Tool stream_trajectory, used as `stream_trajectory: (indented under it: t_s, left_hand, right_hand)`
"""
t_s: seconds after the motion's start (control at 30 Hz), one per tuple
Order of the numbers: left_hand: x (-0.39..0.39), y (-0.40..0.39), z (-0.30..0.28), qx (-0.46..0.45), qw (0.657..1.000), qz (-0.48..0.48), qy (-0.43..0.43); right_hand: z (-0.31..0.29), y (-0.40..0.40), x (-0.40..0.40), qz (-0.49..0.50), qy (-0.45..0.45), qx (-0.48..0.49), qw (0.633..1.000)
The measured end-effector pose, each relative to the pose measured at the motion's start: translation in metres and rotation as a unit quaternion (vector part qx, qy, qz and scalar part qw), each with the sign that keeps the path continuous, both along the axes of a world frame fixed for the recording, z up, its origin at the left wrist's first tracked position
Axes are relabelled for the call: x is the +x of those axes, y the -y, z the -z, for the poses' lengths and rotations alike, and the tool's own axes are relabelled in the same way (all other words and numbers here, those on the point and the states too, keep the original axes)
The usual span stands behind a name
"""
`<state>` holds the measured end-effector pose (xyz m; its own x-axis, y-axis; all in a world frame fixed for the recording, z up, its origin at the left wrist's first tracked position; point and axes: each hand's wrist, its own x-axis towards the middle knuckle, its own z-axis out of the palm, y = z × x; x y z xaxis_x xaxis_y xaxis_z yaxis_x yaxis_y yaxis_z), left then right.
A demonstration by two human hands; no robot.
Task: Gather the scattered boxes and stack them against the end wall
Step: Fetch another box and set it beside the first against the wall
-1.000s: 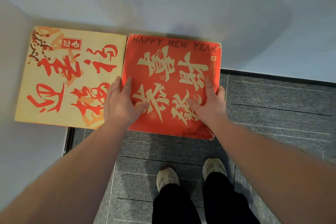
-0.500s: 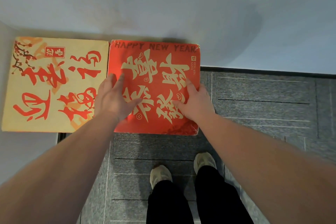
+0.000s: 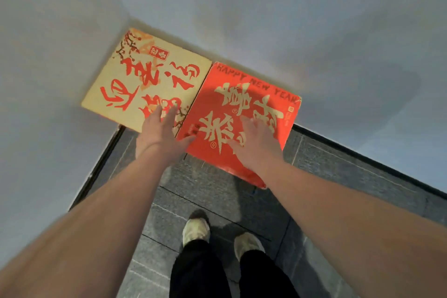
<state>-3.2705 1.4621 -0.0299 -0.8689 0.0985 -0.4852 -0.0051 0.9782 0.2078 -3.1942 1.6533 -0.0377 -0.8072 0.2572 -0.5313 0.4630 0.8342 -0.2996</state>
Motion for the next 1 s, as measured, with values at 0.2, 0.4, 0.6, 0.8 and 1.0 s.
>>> stream_trajectory:
  t_s: [0.2, 0.4, 0.6, 0.8, 1.0]
  left_hand:
    - [0.062, 0.093, -0.027, 0.008, 0.991, -0.131, -0.021]
    - [0.170, 0.196, -0.056, 0.004, 0.962, -0.273, -0.035]
    - [0.342, 0.296, -0.058, 0.005, 0.904, -0.425, -0.036]
    - [0.558, 0.360, -0.075, 0.000, 0.833, -0.552, -0.033]
    - [0.772, 0.400, -0.099, -0.019, 0.764, -0.644, -0.022]
  right_hand:
    - [-0.035, 0.067, -0.005, -0.166, -0.012, -0.002, 0.986]
    - [-0.055, 0.186, 0.038, -0.307, -0.021, -0.024, 0.951]
    - [-0.066, 0.318, 0.149, -0.447, 0.007, -0.022, 0.894]
    - [-0.078, 0.428, 0.318, -0.548, 0.015, -0.020, 0.836]
    - [-0.101, 0.524, 0.506, -0.646, 0.008, -0.033, 0.763]
